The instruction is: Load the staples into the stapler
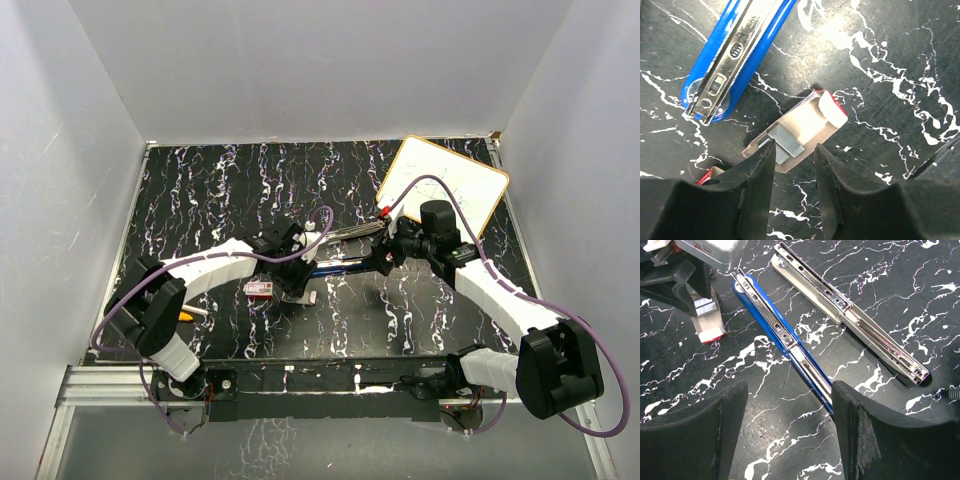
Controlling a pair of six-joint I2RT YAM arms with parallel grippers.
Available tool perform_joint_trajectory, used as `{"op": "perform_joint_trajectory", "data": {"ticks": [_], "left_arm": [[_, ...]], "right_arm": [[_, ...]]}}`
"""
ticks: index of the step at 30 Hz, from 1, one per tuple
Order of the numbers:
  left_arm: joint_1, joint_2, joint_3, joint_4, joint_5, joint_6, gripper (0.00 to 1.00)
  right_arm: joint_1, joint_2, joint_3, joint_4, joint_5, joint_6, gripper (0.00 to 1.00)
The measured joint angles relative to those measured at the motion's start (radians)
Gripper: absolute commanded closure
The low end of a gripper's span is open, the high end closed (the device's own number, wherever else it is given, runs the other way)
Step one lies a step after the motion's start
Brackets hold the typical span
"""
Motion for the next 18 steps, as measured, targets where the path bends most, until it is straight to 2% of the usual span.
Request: {"op": "perform_joint_trajectory", "data": {"ticks": [8,12,18], "left_arm": [[0.000,-0.010,-0.019,0.001,-0.053,0.006,0.69],[0.000,-0.006,-0.019,0.002,-0.066,0.006,0.65],[0.000,0.005,-0.019,0.002,-0.077,0.006,0.64]], "right_arm": [[0.000,0.000,0.000,0.000,-0.002,0.000,0.30],[-0.001,0.000,0.000,0.000,-0.004,0.000,0.30],[-0.001,0.000,0.000,0.000,-0.006,0.000,0.30]]}}
